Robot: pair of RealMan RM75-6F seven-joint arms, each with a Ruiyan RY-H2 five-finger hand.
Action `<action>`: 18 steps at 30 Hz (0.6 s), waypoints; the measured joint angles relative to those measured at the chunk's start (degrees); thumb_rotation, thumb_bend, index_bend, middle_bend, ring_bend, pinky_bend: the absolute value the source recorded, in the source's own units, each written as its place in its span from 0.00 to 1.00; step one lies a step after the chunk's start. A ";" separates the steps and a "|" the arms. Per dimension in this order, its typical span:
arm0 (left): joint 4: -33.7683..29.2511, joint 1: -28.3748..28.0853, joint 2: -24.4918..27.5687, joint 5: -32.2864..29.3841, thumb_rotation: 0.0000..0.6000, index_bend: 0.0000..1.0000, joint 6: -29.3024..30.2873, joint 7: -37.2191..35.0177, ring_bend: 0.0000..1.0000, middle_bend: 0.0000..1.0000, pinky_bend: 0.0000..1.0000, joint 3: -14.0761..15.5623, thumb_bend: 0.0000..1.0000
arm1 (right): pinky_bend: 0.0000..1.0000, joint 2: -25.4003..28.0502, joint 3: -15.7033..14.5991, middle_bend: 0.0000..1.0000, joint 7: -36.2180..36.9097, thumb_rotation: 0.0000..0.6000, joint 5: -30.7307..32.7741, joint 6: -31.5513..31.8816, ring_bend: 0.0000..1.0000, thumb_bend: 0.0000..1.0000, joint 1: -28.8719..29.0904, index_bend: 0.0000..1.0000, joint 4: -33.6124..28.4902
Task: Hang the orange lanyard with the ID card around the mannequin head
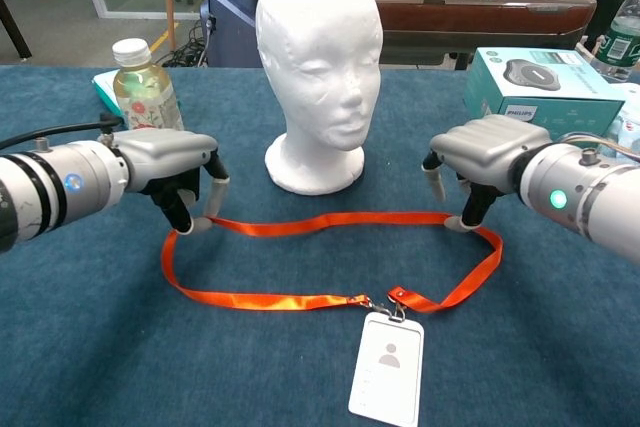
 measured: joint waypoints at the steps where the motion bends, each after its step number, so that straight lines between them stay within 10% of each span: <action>1: 0.11 0.05 -0.02 0.04 1.00 0.60 0.18 0.05 1.00 0.99 1.00 0.04 0.33 | 1.00 -0.41 0.17 1.00 0.03 1.00 0.38 -0.18 0.93 0.28 0.32 0.47 0.50; 18: 0.35 0.60 0.62 0.36 1.00 0.60 -0.03 -0.34 1.00 0.99 1.00 0.42 0.33 | 1.00 -2.14 1.12 1.00 -1.07 1.00 6.81 -3.30 0.93 0.32 4.10 0.48 3.04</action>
